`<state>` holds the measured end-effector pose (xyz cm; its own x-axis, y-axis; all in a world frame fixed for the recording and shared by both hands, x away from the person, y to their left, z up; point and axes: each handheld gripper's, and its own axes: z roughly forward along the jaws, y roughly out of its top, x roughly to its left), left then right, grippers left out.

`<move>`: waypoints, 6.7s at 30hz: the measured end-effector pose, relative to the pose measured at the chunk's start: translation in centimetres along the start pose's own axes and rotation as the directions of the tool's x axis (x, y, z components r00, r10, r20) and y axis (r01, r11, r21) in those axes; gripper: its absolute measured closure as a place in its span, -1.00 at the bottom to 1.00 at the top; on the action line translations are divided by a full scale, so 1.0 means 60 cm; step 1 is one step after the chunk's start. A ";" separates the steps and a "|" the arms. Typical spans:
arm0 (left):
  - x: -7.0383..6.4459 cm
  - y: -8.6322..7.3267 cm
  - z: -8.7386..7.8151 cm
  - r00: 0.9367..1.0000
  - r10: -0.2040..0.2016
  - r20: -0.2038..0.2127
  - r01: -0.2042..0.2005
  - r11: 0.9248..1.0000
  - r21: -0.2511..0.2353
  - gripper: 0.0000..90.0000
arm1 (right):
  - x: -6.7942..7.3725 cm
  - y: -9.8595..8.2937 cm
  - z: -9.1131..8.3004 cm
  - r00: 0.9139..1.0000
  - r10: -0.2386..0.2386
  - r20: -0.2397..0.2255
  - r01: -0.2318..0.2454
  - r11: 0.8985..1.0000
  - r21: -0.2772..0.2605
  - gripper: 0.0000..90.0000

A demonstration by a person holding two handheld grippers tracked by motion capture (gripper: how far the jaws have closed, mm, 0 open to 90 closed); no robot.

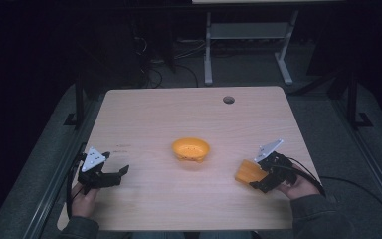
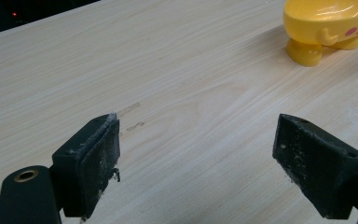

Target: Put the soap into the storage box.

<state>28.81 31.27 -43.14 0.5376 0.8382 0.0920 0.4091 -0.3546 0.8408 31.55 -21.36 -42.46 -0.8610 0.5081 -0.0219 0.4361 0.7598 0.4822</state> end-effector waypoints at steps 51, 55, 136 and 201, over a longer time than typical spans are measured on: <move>0.006 -0.001 -0.002 1.000 -0.020 -0.009 0.020 1.000 -0.009 -0.69 | -0.009 0.011 0.050 0.999 -0.003 -0.054 0.008 0.995 0.097 -0.55; 0.006 -0.001 -0.003 1.000 -0.020 -0.009 0.020 1.000 -0.009 -0.69 | -0.008 0.018 0.042 0.998 -0.008 -0.062 0.012 0.998 0.060 -0.55; 0.010 -0.002 -0.006 0.999 -0.033 -0.010 0.033 0.999 -0.015 -0.69 | -0.032 0.206 0.033 0.982 -0.165 -0.097 0.169 0.985 0.034 -0.55; 0.013 -0.001 -0.008 0.998 -0.060 0.001 0.060 0.998 -0.030 -0.69 | -0.012 0.353 0.095 0.945 -0.289 -0.151 0.300 0.953 0.051 -0.55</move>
<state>28.84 32.18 -42.87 0.5127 0.8576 0.0408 0.4182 -0.2910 0.8605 42.91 -3.33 -37.23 -0.9796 0.1991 -0.0276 0.1707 0.8966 0.4085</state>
